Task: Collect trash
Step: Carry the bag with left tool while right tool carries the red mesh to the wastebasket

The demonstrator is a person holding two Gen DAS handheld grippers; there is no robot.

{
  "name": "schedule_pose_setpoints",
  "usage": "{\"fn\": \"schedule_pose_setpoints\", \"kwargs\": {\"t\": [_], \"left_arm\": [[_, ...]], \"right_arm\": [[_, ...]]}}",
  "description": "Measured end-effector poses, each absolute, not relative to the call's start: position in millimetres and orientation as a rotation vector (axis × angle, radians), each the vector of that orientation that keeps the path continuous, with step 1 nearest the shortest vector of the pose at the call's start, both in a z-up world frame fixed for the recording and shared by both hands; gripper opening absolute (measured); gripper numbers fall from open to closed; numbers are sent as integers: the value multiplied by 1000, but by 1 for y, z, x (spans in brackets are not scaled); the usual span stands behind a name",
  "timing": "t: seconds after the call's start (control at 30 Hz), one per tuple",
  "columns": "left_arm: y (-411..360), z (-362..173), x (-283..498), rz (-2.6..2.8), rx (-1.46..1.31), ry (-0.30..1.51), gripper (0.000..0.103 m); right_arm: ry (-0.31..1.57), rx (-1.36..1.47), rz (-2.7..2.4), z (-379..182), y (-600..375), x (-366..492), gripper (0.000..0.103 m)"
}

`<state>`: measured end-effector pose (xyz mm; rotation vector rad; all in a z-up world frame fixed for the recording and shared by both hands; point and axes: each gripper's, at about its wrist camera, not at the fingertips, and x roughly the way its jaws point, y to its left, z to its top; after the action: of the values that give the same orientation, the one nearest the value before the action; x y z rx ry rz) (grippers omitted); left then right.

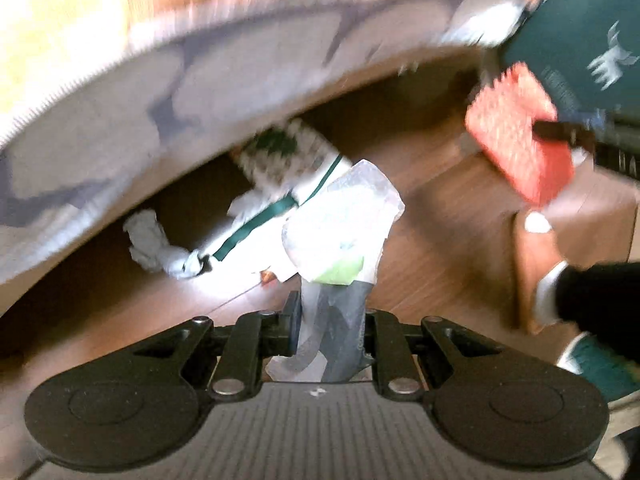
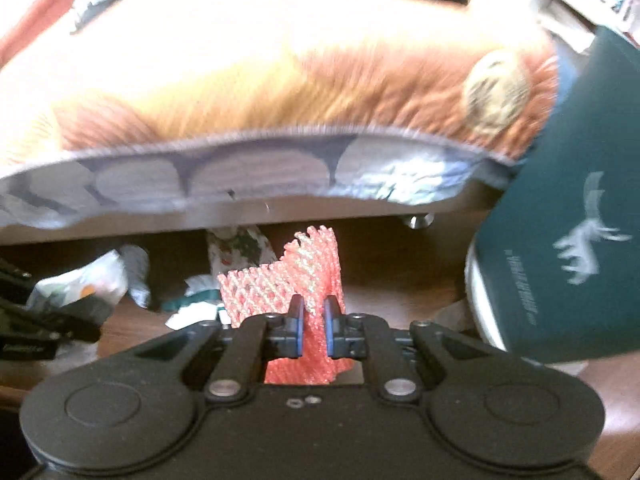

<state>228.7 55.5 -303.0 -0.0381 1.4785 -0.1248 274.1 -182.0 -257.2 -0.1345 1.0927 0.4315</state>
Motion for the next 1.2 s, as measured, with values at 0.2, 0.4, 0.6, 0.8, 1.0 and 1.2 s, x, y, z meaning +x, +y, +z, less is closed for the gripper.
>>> {"fn": "schedule_pose_setpoints", "kwargs": {"t": [0.2,0.4,0.6,0.8,1.0,1.2], "left_arm": [[32,-233,215,-51,-168,1358,16],[-4,-157,193,-38,-180,1221,16],[-39,-97,180,-50,-174,1110,16],[-78,-44,186,-89,-143,1024,16],[-123,-11,204,-142,-94,962,16],[-169,0,230,-200,-44,951,16]], "right_arm": [[1011,-92,426,-186,-215,235,10],[911,-17,428,-127,-249,196,10],[794,28,427,-78,-282,173,10],[728,48,402,-43,-312,166,10],[675,66,359,-25,-342,173,10],[642,78,299,-20,-375,191,10]]}}
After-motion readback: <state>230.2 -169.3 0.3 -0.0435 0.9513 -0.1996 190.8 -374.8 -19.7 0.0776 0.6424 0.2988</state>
